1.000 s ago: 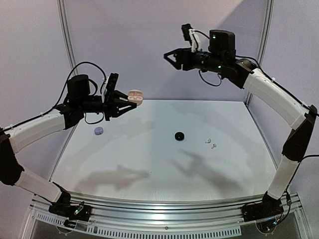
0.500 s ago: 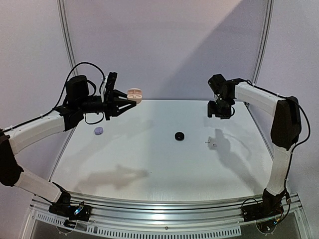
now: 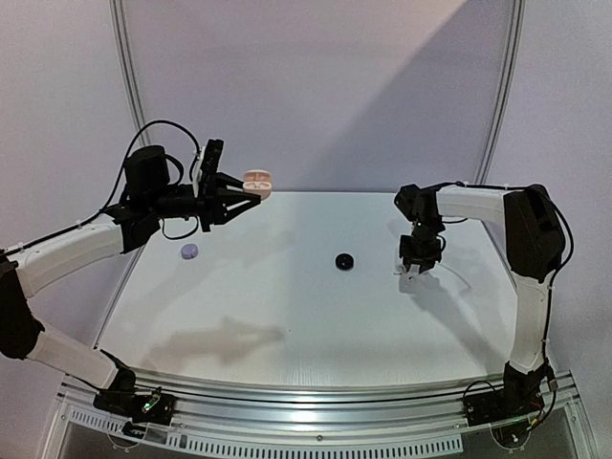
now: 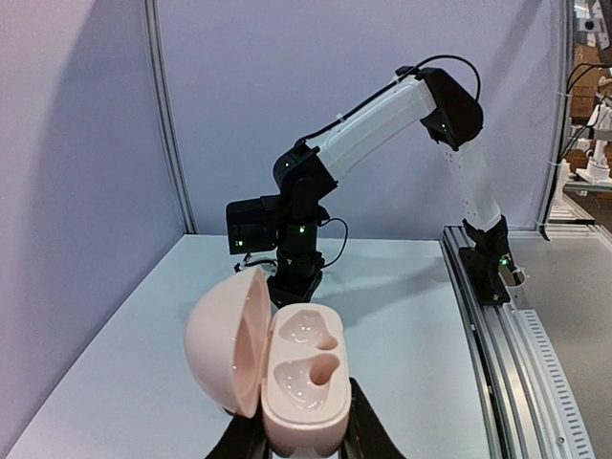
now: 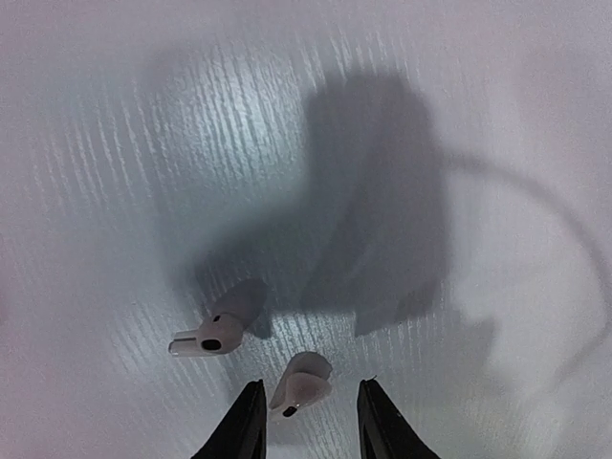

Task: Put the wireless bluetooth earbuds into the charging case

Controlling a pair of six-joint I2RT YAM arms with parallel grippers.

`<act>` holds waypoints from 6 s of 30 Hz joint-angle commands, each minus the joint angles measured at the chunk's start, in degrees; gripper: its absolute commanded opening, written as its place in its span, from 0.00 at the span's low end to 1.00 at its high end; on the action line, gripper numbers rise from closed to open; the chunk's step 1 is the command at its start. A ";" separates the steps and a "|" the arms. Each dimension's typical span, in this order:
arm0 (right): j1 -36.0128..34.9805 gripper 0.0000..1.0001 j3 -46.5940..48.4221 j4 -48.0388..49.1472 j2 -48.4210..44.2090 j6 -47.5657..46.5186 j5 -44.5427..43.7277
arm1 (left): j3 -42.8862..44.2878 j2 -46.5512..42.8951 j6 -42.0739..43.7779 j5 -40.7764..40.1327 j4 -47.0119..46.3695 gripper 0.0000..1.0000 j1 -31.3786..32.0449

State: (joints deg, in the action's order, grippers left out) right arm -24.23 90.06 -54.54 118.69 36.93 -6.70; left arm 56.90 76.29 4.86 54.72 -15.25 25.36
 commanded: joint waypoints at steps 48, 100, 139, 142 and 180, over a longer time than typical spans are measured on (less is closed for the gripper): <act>0.51 0.09 -2.53 1.51 1.17 0.42 5.61 | 0.31 -0.31 1.11 -0.04 -0.55 0.00 -0.47; -34.19 0.01 26.84 46.03 -9.69 -39.77 -0.35 | -5.48 3.92 1.97 -30.72 -28.83 0.00 6.36; -34.13 0.00 28.37 41.56 -5.42 -47.39 -4.66 | -4.79 4.13 2.28 -28.84 -28.43 0.00 6.28; -34.22 0.00 28.39 40.63 -5.18 -48.59 -5.58 | -4.70 4.21 2.08 -28.97 -28.73 0.00 6.28; -35.02 0.67 29.67 42.52 -9.04 -48.04 -7.14 | -6.18 3.61 0.77 -30.32 -26.99 0.00 5.67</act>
State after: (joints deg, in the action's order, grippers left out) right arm -59.46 118.67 -12.49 113.75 -12.71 -14.52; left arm 51.57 81.03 6.35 24.43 -41.76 30.92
